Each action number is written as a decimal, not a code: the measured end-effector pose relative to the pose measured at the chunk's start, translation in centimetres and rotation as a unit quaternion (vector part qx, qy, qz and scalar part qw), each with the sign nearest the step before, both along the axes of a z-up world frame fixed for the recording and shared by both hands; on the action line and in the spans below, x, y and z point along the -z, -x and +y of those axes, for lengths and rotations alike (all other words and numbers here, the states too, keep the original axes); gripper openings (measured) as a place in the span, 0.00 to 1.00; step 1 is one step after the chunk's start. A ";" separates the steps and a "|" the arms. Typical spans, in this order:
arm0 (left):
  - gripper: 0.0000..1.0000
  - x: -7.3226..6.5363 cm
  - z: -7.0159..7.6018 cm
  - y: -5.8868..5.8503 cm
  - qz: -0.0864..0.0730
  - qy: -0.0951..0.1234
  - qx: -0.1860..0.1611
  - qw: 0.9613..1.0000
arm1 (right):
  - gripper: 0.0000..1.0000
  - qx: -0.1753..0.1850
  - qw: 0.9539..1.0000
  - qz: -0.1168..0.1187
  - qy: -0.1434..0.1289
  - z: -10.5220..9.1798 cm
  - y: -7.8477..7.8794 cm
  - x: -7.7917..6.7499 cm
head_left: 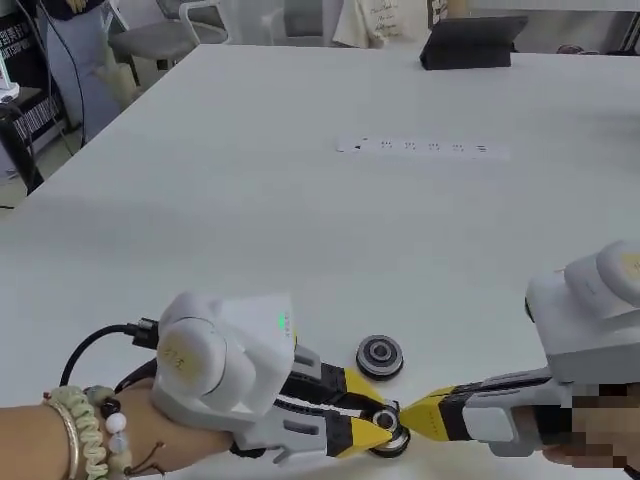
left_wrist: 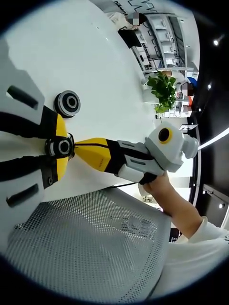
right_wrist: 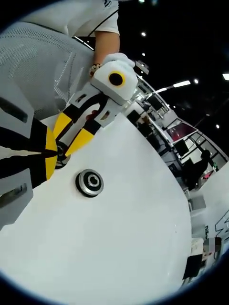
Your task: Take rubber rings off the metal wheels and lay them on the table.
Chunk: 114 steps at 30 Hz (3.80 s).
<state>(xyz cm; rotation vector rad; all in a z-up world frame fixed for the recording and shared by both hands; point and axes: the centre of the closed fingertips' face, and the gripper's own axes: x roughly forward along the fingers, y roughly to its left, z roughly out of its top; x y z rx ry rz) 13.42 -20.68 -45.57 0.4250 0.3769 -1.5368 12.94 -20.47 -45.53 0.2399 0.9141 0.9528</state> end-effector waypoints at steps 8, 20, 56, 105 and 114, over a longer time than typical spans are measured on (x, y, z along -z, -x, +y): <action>0.07 0.0 0.0 0.1 -0.001 -0.003 0.003 1.000 | 0.00 -0.010 1.000 -0.009 -0.005 0.2 0.0 -0.3; 0.07 -0.1 0.0 0.0 0.002 -0.006 0.001 1.000 | 0.00 -0.023 0.999 -0.021 0.013 -0.1 -0.5 0.4; 0.37 -6.7 4.0 0.1 0.055 0.026 -0.011 0.998 | 0.00 -0.020 1.000 -0.017 0.014 -0.4 -0.2 0.1; 0.99 -8.7 12.5 0.2 0.061 0.050 -0.173 0.982 | 0.00 -0.031 0.993 -0.112 0.011 -0.4 -2.0 -7.9; 0.99 -8.4 12.3 0.9 0.067 0.047 -0.175 0.981 | 0.00 -0.042 0.992 -0.121 0.005 0.9 -2.5 -9.0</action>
